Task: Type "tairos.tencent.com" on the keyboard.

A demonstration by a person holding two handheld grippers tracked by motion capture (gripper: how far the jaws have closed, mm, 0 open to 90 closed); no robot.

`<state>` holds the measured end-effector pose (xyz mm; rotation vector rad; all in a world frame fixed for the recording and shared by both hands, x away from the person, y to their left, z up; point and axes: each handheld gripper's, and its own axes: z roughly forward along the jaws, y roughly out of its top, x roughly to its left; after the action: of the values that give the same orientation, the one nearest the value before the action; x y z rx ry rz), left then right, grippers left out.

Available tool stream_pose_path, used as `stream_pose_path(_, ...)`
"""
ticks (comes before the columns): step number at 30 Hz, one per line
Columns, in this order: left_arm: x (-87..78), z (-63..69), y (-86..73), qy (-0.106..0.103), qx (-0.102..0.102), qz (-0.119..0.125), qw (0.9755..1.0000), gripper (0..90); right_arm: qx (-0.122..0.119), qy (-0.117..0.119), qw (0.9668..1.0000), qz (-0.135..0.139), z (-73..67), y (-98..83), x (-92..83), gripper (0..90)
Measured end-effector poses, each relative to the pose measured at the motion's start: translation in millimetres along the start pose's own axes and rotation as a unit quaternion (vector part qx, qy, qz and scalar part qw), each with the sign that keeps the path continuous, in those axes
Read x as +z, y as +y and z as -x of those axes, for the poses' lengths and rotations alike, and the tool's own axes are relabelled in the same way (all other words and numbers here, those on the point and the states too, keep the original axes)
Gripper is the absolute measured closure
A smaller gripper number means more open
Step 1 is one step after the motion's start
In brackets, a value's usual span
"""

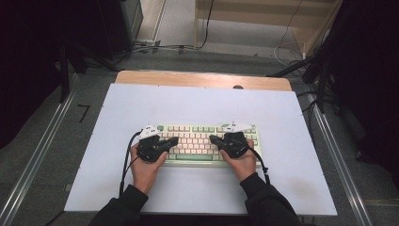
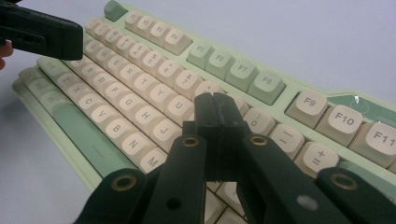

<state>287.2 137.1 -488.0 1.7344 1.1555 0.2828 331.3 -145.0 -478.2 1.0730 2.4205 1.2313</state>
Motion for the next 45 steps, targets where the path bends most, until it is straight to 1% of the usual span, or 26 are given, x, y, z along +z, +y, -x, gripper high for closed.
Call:
stream_pose_path(14,0.7,-1.1,-0.3,0.004,0.001,0.000,1.0000,90.0,0.003,-0.004,1.0000,-0.003,3.1,-0.6,2.8,88.2)
stream_pose_path(45,1.9,0.1,-0.9,0.002,0.003,-0.005,1.0000,90.0,0.003,-0.009,0.9999,-0.010,3.7,-1.7,7.5,88.2)
